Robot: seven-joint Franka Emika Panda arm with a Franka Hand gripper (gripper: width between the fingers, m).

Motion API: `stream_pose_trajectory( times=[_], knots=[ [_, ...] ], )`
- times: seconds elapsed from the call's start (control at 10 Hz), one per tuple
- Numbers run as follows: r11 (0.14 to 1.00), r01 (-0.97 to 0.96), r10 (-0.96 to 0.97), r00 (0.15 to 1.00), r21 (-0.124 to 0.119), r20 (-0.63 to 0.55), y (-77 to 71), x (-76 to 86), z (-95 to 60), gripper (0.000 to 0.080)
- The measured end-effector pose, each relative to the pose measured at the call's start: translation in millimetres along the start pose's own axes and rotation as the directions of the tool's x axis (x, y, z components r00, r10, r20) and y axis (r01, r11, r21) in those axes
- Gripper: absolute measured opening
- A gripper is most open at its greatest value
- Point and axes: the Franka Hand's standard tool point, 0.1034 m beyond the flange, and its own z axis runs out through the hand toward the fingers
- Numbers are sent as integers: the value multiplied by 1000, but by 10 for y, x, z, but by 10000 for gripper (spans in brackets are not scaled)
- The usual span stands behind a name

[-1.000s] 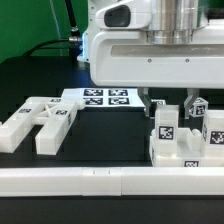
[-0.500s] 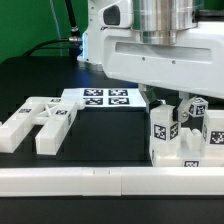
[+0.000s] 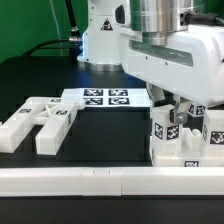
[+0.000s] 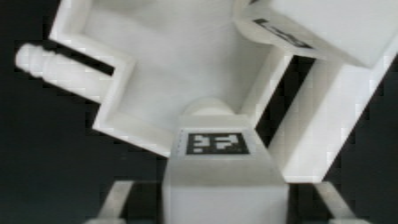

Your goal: Assemble chair

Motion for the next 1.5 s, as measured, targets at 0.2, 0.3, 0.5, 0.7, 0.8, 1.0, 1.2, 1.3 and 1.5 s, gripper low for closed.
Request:
stream_pose_trajectory(
  times=[0.2, 0.3, 0.5, 0.7, 0.8, 1.0, 1.2, 1.3, 1.5],
  knots=[
    [999, -46, 46, 999, 3, 5, -2, -2, 2, 291],
    [999, -32, 32, 999, 2, 5, -1, -6, 6, 291],
    [999, 38, -38, 999, 2, 5, 0, -7, 9, 509],
    [975, 223, -223, 975, 0, 4, 0, -11, 9, 621],
    [949, 315, -315, 949, -7, 2, 0, -30, 8, 643],
    [879, 477, -477, 879, -13, 6, 5, -61, 27, 649],
    [770, 638, -638, 770, -14, 11, 16, -51, 47, 649],
    [730, 684, -684, 730, -14, 11, 18, -43, 46, 649],
    [595, 803, -803, 596, -15, 13, 15, -34, 40, 649]
  ],
)
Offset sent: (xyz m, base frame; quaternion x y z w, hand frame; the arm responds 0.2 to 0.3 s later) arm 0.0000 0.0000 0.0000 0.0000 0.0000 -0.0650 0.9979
